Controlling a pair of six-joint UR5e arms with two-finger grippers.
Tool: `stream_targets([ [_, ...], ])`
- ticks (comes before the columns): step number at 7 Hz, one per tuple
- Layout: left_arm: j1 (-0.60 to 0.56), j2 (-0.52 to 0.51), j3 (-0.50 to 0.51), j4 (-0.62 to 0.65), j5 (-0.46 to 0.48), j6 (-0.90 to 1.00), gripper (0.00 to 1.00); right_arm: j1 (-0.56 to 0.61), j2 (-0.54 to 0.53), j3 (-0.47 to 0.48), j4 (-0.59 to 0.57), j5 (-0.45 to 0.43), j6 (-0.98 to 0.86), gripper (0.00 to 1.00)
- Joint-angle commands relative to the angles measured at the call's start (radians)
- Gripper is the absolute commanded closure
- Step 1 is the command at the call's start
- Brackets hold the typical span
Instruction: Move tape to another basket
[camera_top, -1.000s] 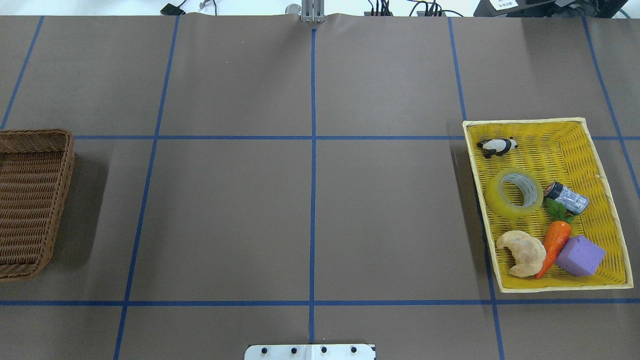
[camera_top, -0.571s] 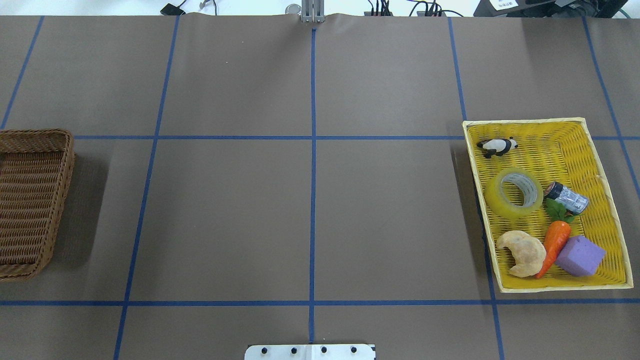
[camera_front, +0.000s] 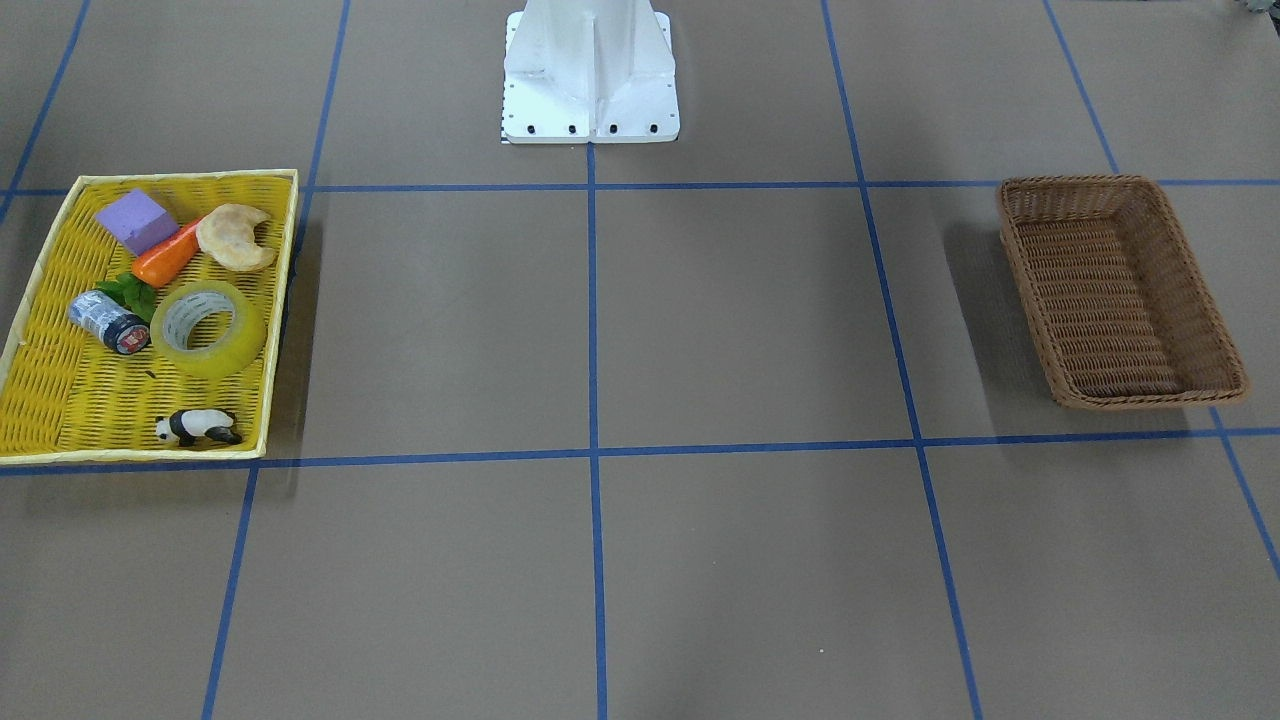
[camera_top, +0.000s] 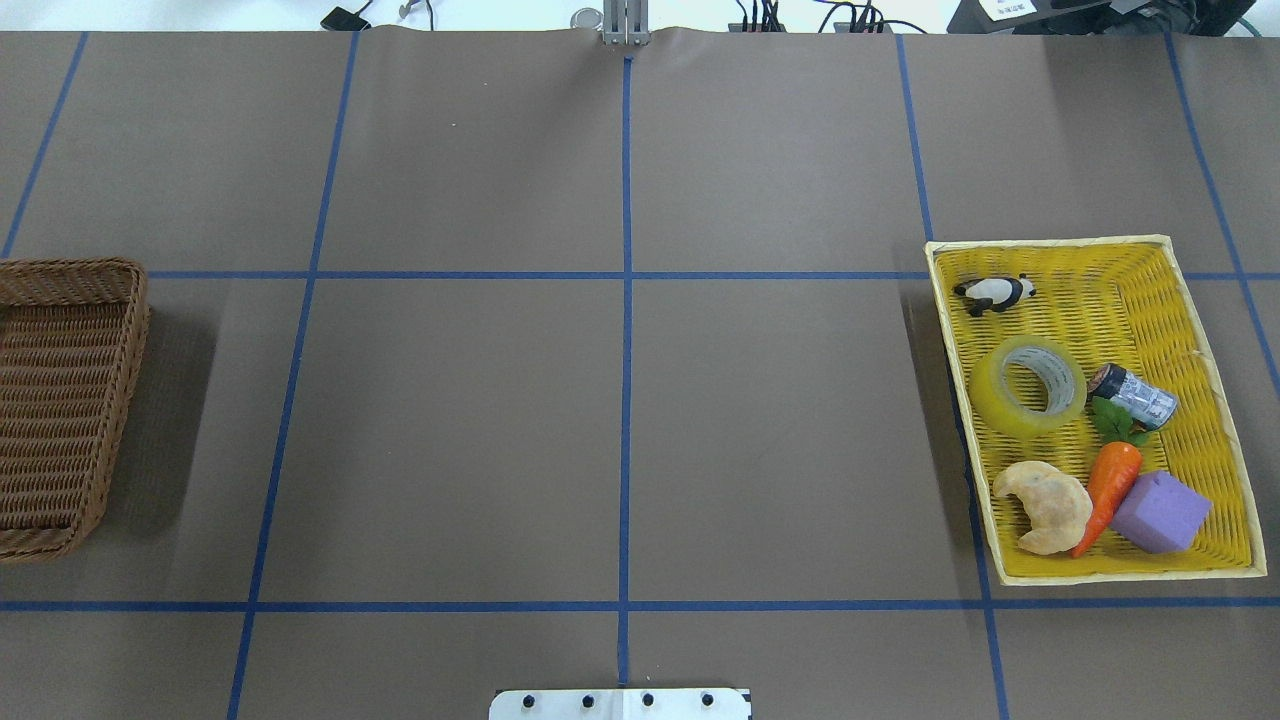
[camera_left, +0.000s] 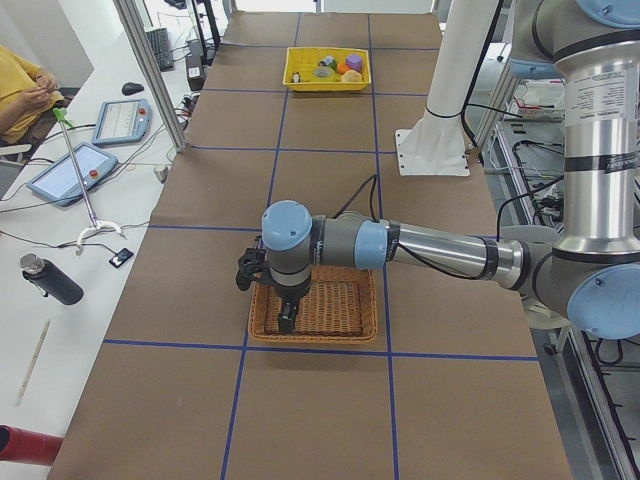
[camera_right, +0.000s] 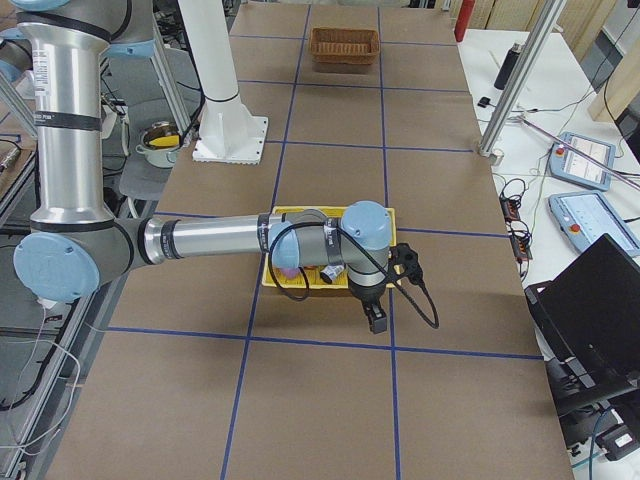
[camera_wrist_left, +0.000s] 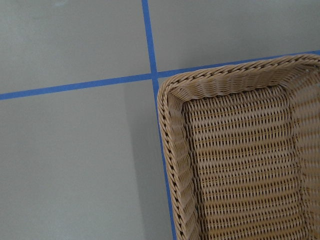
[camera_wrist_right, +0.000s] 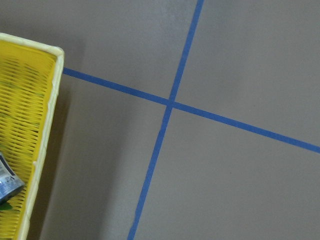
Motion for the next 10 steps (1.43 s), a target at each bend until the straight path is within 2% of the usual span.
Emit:
stream_targets([
  [1, 0.000, -0.018, 0.001, -0.064, 0.001, 0.002, 0.01, 0.000, -0.007, -0.015, 0.179, 0.096, 0.057, 0.00],
  [2, -0.002, -0.046, 0.014, -0.142, 0.004, -0.005, 0.01, -0.002, 0.000, -0.012, 0.186, 0.133, 0.060, 0.00],
  [4, -0.002, -0.035, 0.003, -0.163, -0.006, 0.010, 0.01, -0.040, -0.006, -0.018, 0.296, 0.245, 0.100, 0.00],
  [5, -0.002, -0.037, 0.020, -0.179, -0.006, 0.007, 0.01, -0.110, 0.032, 0.002, 0.305, 0.230, 0.172, 0.00],
  [7, -0.002, -0.037, 0.023, -0.199, -0.005, 0.004, 0.01, -0.300, 0.056, 0.092, 0.312, 0.064, 0.370, 0.00],
  [9, -0.002, -0.037, 0.023, -0.199, -0.006, 0.002, 0.01, -0.476, 0.057, 0.104, 0.310, -0.135, 0.468, 0.00],
  [10, -0.002, -0.037, 0.020, -0.199, -0.006, 0.002, 0.01, -0.543, 0.057, 0.096, 0.310, -0.171, 0.496, 0.00],
])
